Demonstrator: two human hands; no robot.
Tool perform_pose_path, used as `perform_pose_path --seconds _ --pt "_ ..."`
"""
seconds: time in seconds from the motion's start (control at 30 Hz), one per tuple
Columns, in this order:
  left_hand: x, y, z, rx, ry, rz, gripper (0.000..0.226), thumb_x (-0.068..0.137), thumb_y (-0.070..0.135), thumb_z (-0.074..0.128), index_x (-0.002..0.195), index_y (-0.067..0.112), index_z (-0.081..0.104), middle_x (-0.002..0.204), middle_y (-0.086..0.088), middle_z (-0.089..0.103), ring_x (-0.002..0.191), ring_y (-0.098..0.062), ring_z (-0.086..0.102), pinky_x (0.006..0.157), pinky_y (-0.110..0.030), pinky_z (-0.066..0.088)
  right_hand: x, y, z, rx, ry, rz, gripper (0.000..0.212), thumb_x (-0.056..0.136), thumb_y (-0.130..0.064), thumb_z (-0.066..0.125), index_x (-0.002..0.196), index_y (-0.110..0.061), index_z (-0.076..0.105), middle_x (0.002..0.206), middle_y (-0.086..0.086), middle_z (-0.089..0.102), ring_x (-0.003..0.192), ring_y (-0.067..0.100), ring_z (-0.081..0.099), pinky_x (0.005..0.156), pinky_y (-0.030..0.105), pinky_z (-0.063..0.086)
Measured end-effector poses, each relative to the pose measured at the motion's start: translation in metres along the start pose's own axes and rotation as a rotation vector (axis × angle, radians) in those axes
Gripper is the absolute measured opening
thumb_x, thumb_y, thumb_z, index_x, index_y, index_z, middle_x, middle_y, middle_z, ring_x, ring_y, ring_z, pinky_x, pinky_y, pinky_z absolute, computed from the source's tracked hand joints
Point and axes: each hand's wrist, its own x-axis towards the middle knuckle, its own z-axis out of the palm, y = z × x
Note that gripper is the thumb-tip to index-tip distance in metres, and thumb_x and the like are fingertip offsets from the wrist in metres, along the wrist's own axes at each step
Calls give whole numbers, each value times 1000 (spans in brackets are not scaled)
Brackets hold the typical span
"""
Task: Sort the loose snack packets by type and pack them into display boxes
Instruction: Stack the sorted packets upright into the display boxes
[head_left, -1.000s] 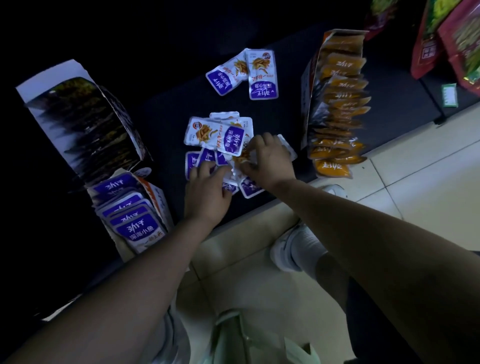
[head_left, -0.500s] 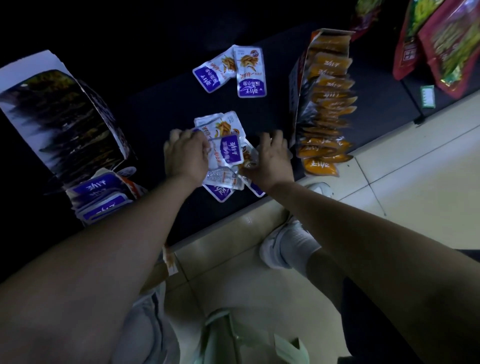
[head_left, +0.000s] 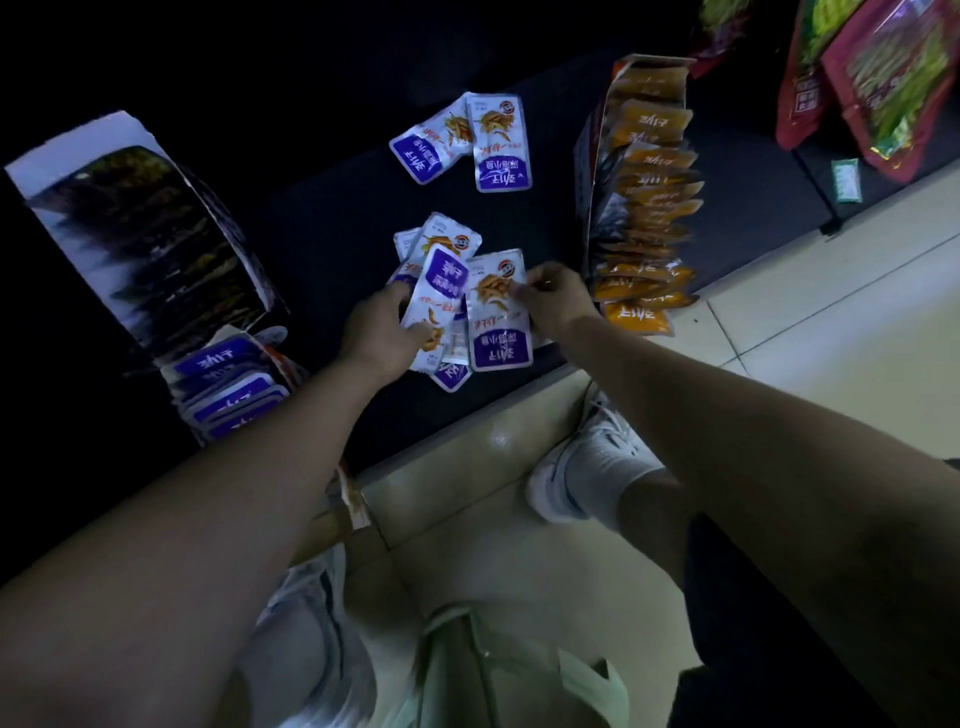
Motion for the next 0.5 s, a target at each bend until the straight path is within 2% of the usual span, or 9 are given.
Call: perform_pose_path --seconds 0.07,0.13,0.23,0.37,0.43,0.5 --pt "-8 -1 -7 -144 49 -81 18 89 9 62 105 12 52 102 -4 61 91 -23 61 73 -32 48 -7 -6 -1 73 -12 -9 26 93 -13 62 76 -19 43 82 5 62 69 19 62 49 28 53" --pt "-17 -1 -13 -265 88 -142 20 89 7 61 103 13 48 96 -3 59 89 -22 61 68 -31 50 -17 -11 1 144 -46 -13 22 94 -11 60 78 -18 46 79 4 63 64 17 62 48 28 54" --pt "-35 6 -22 -446 78 -223 32 89 -1 59 116 11 46 100 -3 58 80 -13 57 60 -23 47 -34 -17 3 165 -145 -13 18 93 -4 58 82 -17 50 86 7 65 73 20 64 66 36 56" --pt "-60 14 -33 -550 -22 -262 26 89 -1 50 109 15 54 106 -10 65 93 -26 63 79 -37 52 -66 -26 2 -12 -306 -142 16 92 0 59 86 -14 55 85 11 64 73 19 61 62 26 53" --pt "-74 20 -39 -614 -57 -241 21 90 3 44 98 18 57 96 -7 66 83 -23 64 73 -35 51 -83 -31 1 -166 -349 -201 7 90 -4 63 96 -8 61 87 12 65 74 19 62 66 24 53" --pt "-88 26 -43 -681 -64 -224 14 94 15 45 90 19 57 83 -1 67 73 -19 63 65 -29 49 -99 -38 -1 -282 -376 -215 16 89 -9 67 104 -7 64 87 7 67 76 17 64 72 27 55"
